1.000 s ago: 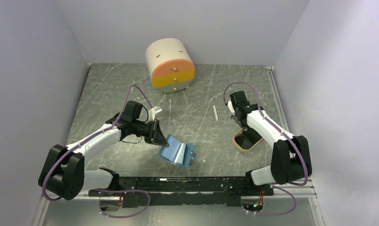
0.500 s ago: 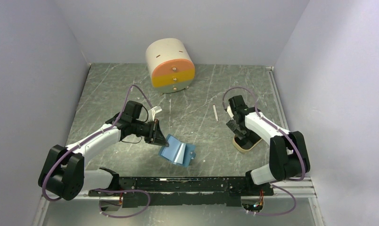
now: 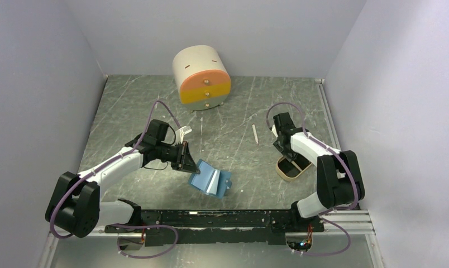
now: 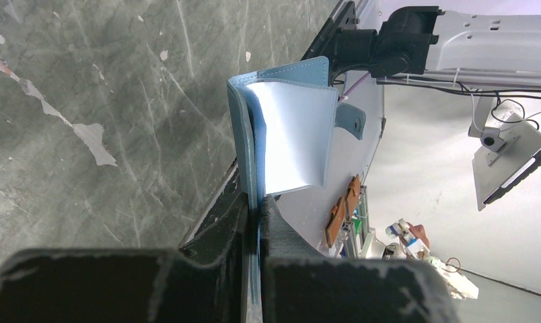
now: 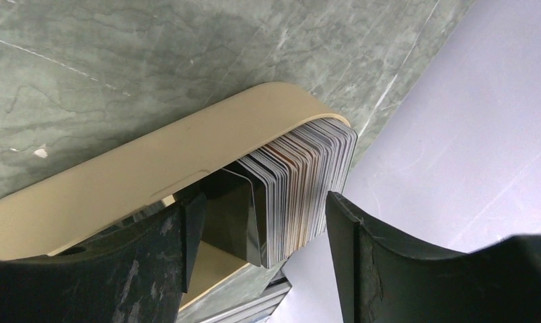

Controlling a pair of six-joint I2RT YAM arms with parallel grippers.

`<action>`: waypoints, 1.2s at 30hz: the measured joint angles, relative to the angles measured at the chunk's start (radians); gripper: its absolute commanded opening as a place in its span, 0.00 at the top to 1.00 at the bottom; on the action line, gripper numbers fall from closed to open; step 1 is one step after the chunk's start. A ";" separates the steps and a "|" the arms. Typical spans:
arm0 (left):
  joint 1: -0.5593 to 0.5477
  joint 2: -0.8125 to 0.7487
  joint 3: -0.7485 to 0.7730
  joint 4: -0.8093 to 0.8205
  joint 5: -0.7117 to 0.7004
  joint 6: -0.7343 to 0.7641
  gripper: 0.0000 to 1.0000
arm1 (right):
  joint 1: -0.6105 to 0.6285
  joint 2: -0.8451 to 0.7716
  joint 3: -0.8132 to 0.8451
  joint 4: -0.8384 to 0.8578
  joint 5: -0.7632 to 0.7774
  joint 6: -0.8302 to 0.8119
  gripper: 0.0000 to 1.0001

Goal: Put the credit cards into the card holder
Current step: Pick up the credit card from the storage box.

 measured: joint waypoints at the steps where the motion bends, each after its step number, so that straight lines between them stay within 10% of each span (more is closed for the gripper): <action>1: 0.000 0.000 0.000 0.000 0.000 0.000 0.91 | -0.002 0.000 -0.001 0.004 0.005 -0.002 0.37; 36: 0.000 0.000 0.000 0.000 0.000 0.000 0.91 | -0.005 -0.032 0.072 -0.102 0.048 0.047 0.90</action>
